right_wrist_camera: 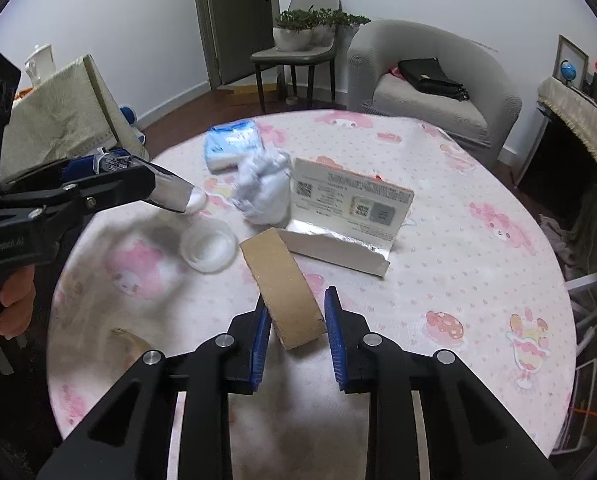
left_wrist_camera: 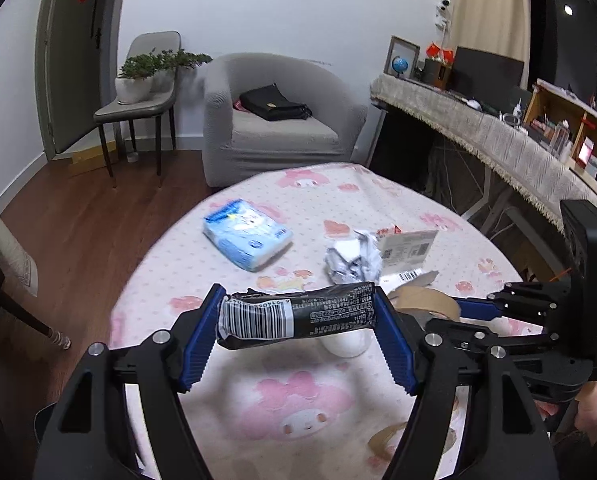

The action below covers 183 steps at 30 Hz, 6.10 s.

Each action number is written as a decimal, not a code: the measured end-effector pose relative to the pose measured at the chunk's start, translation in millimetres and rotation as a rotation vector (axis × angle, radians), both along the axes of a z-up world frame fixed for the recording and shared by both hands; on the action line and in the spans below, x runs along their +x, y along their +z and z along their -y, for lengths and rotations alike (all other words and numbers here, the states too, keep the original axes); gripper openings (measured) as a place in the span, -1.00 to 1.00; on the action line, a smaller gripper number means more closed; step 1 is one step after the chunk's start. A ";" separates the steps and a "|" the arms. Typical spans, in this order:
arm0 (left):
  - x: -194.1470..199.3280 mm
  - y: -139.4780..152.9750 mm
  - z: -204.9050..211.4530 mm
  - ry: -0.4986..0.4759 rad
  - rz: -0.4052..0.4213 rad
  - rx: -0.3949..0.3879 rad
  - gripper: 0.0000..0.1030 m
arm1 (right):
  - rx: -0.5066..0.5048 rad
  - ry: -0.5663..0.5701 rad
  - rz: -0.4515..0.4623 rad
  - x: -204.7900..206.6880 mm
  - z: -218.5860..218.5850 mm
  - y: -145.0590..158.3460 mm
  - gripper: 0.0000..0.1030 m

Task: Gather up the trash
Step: 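Carry both items over the teal bin and open both tools to drop them, then bring both open tools back over the table toward the remaining trash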

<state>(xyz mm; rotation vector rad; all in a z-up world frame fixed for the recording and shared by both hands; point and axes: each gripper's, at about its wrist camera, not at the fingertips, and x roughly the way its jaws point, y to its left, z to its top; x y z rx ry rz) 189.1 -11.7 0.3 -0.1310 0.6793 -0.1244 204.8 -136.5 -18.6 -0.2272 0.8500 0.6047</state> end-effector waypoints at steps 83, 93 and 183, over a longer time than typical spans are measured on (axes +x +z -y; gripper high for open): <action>-172.5 -158.6 -336.1 0.427 -0.439 -0.023 0.70 | -0.205 0.428 -0.288 -83.3 -411.2 -138.7 -0.48; -191.9 -124.7 -346.6 0.458 -0.330 -0.029 0.43 | -0.290 0.425 -0.334 -91.2 -425.3 -175.3 -0.48; -64.5 -34.9 58.9 -0.388 -0.028 0.128 0.85 | 0.040 -0.169 0.047 10.5 0.7 22.0 0.62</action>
